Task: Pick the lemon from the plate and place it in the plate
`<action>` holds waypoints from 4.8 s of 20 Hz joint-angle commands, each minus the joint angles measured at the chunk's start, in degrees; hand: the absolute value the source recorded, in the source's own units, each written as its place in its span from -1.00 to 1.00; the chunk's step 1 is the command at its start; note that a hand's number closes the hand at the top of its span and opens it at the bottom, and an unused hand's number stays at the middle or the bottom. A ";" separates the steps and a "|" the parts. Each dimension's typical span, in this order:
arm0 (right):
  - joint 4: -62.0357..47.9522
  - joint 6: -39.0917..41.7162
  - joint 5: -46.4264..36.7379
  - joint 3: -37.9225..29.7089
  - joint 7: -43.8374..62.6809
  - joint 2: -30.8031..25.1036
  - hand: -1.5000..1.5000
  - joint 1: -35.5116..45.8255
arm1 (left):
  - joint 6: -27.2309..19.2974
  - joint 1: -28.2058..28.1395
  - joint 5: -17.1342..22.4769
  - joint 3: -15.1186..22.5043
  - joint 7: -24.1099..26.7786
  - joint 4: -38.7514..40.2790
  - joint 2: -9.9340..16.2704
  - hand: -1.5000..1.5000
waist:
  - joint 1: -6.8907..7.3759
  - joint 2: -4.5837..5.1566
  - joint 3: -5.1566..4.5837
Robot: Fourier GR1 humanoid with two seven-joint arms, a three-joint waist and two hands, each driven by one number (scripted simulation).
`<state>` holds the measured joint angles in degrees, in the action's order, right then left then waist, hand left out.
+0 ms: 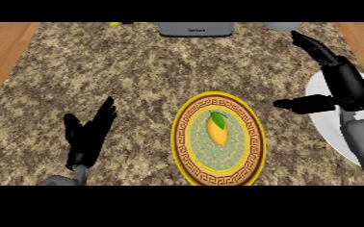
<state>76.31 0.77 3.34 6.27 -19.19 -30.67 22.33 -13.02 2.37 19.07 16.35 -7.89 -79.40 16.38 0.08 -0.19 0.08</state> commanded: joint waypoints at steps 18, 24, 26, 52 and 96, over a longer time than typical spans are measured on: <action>18.41 10.40 -25.68 17.46 35.34 3.36 -1.00 0.72 | 1.16 -0.47 -3.65 -1.70 -1.96 0.37 -3.41 0.00 | -0.02 0.18 -0.09; 13.93 12.16 -30.21 20.62 39.76 9.68 -1.00 1.28 | -0.85 -2.70 -5.90 -1.64 -4.70 -4.37 -3.25 0.00 | 0.28 0.19 -0.07; 17.00 16.19 -28.63 18.95 39.07 8.50 -1.00 -1.63 | 3.81 -2.79 -4.06 -4.31 -3.09 -2.35 -1.73 0.00 | 0.05 0.17 -0.08; 1.30 15.01 -52.23 15.93 32.16 23.18 -1.00 -1.79 | 9.73 -4.68 -9.52 -10.18 0.29 0.33 -6.62 0.00 | 0.20 0.22 -0.08; 43.42 -36.10 -37.38 -0.43 31.24 18.66 1.00 -43.64 | 8.82 -6.04 -12.94 -9.96 -0.59 -1.93 -10.64 0.00 | -0.18 0.22 0.05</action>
<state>125.44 -31.35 -44.62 13.74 16.66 -11.11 -25.01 -4.03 -2.12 7.27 5.25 -11.49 -83.28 7.32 -0.49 -0.15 0.13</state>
